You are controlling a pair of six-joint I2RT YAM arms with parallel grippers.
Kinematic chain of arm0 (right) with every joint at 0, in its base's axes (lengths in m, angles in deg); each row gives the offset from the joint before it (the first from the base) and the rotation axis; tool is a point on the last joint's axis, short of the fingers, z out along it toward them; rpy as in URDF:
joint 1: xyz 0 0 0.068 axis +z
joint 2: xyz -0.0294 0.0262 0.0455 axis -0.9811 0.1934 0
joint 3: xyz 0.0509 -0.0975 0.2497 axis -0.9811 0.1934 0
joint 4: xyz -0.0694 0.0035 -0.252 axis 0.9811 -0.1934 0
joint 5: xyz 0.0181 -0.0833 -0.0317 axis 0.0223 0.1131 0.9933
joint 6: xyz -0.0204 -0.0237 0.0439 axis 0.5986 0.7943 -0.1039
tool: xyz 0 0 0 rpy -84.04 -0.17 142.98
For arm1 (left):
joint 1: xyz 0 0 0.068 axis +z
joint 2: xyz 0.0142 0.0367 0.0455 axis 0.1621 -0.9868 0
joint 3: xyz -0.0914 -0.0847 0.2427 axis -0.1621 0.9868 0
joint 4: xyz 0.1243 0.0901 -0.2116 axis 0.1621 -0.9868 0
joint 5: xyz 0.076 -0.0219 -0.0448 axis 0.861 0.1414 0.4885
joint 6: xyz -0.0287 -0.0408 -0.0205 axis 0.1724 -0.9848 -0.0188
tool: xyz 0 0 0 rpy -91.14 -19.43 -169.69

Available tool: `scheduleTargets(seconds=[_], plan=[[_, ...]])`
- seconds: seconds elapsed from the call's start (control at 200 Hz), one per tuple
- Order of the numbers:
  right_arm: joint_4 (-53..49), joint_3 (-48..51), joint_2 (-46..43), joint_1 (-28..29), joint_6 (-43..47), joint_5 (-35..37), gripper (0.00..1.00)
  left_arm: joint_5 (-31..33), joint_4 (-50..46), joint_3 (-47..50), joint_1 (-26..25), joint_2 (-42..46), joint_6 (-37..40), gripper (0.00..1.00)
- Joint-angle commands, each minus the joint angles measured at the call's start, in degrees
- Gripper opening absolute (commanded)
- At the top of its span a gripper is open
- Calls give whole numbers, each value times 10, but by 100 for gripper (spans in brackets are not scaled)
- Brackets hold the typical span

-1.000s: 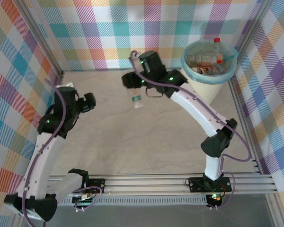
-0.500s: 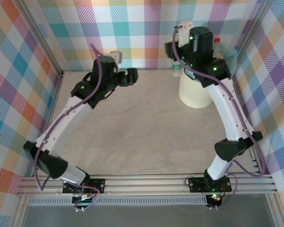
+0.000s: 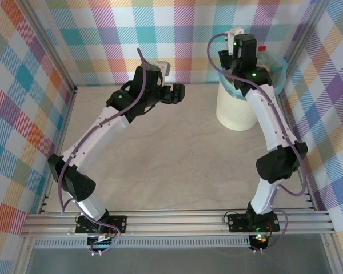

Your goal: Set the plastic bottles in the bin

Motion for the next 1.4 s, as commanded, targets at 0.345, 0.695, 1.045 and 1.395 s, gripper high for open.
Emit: scheduleTargets(seconds=[0.345,0.695,1.045,1.395], plan=[[-19,-51,31,10,10,92,84,4,-8,21,-8,13,10,93],[-102,-19,38,31,-147,113,63,-1,-12,22,-8,6,9,93],[-125,8,62,-16,-252,62,64,6,-25,34,-8,15,16,94],[-167,32,40,-53,-328,-43,64,9,-24,49,-8,30,12,95]])
